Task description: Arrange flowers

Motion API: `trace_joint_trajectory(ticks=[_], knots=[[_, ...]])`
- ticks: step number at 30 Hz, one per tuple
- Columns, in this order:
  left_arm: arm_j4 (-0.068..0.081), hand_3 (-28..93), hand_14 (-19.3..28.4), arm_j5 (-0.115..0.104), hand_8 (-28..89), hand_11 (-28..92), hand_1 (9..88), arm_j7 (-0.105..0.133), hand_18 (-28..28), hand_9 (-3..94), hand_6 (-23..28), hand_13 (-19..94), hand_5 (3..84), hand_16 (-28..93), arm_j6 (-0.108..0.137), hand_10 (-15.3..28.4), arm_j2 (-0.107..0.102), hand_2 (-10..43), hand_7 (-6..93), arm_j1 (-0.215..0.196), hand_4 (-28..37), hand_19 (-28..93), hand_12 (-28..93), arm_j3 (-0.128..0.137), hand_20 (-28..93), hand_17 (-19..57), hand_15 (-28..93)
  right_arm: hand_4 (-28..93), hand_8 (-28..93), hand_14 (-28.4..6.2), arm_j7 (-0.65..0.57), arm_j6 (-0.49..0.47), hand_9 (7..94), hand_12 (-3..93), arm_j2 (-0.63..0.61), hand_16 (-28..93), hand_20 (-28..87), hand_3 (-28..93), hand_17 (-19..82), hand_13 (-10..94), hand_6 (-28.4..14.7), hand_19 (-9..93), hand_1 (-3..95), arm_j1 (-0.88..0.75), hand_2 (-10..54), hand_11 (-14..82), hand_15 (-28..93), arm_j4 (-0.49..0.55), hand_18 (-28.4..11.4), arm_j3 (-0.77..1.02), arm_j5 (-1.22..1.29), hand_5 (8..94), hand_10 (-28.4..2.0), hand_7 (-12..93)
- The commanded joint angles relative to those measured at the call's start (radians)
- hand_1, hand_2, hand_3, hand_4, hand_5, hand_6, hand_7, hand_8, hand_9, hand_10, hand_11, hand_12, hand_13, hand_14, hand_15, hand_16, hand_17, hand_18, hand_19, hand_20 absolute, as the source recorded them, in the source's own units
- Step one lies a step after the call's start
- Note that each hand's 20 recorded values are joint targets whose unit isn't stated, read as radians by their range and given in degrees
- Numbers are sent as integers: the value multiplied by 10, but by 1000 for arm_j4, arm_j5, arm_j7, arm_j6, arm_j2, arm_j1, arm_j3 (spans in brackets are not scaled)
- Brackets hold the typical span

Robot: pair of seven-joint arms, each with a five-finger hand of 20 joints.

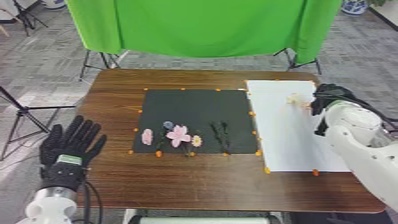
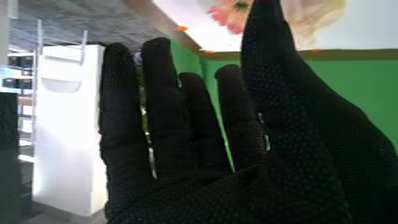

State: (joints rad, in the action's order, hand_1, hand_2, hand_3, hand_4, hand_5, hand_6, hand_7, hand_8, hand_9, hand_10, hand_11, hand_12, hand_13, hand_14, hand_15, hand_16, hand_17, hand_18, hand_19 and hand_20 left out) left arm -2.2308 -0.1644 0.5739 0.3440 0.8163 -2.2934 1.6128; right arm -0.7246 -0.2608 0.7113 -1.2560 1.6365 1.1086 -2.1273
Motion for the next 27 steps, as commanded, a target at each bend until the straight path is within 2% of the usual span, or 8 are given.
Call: trace_joint_trajectory(ticks=[1, 4, 7, 14, 18, 20, 25, 27], knots=[[-2, 710, 157, 1, -95, 229, 284, -4, 154, 383, 94, 281, 419, -64, -15, 160, 4, 164, 170, 0, -283, 411, 131, -17, 105, -78, 399, -283, -131, -101, 56, -40, 418, 89, 31, 117, 150, 706, 281, 506, -27, 588, 504, 159, 2, 98, 227, -159, -174, -106, 37, 430, -99, 158], [1, 710, 157, 4, -95, 229, 284, -8, 154, 383, 94, 281, 419, -64, -17, 160, 7, 164, 170, 6, -283, 411, 131, -19, 105, -78, 399, -283, -126, -97, 75, -59, 429, 86, 30, 125, 157, 666, 284, 510, -25, 589, 527, 158, 37, 107, 224, -181, -165, -117, 28, 434, -90, 155], [0, 710, 157, 7, -95, 229, 284, -13, 154, 383, 94, 281, 419, -64, -21, 160, 7, 164, 170, 5, -283, 411, 131, -21, 105, -78, 399, -283, -131, -97, 65, -111, 521, 101, 33, 141, 175, 641, 291, 554, -5, 586, 534, 137, 58, 108, 238, -178, -160, -101, 34, 494, -91, 167], [-1, 710, 157, 13, -95, 229, 284, -20, 154, 383, 94, 281, 419, -64, -14, 160, 16, 164, 170, 10, -283, 411, 131, -18, 105, -78, 399, -283, -30, -84, 100, -36, 722, 188, 35, 190, 229, 518, 307, 666, 14, 604, 608, 34, 47, 117, 260, -142, -162, -78, 28, 667, -83, 206], [-11, 710, 157, 8, -95, 229, 284, -10, 154, 383, 94, 281, 419, -64, -19, 160, 16, 164, 170, -8, -283, 411, 131, -14, 105, -78, 399, -283, -17, -80, 111, -13, 763, 212, 36, 201, 238, 506, 311, 683, 24, 600, 619, -5, 48, 117, 256, -88, -160, -54, 28, 698, -80, 222], [-5, 710, 157, 13, -95, 229, 284, -24, 154, 383, 94, 281, 419, -64, -18, 160, 22, 164, 170, 1, -283, 411, 131, -12, 105, -78, 399, -283, -15, -79, 113, 23, 768, 215, 24, 202, 240, 508, 313, 687, 25, 601, 620, -18, 47, 116, 255, -36, -160, -61, 20, 703, -81, 223], [-3, 710, 157, 13, -95, 229, 284, -22, 154, 383, 94, 281, 419, -64, -10, 160, 24, 164, 170, -2, -283, 411, 131, -7, 105, -78, 399, -283, -12, -83, 167, 117, 777, 222, 25, 207, 246, 533, 316, 696, 22, 608, 611, -25, 40, 114, 257, 102, -163, -81, -52, 711, -82, 220], [-3, 710, 157, 17, -95, 229, 284, -31, 154, 383, 94, 281, 419, -64, -13, 160, 30, 164, 170, -1, -283, 411, 131, -5, 105, -78, 399, -283, -11, -84, 175, 183, 778, 222, 32, 208, 248, 543, 317, 699, 21, 612, 606, -14, 39, 114, 259, 159, -165, -108, -76, 714, -83, 218]])
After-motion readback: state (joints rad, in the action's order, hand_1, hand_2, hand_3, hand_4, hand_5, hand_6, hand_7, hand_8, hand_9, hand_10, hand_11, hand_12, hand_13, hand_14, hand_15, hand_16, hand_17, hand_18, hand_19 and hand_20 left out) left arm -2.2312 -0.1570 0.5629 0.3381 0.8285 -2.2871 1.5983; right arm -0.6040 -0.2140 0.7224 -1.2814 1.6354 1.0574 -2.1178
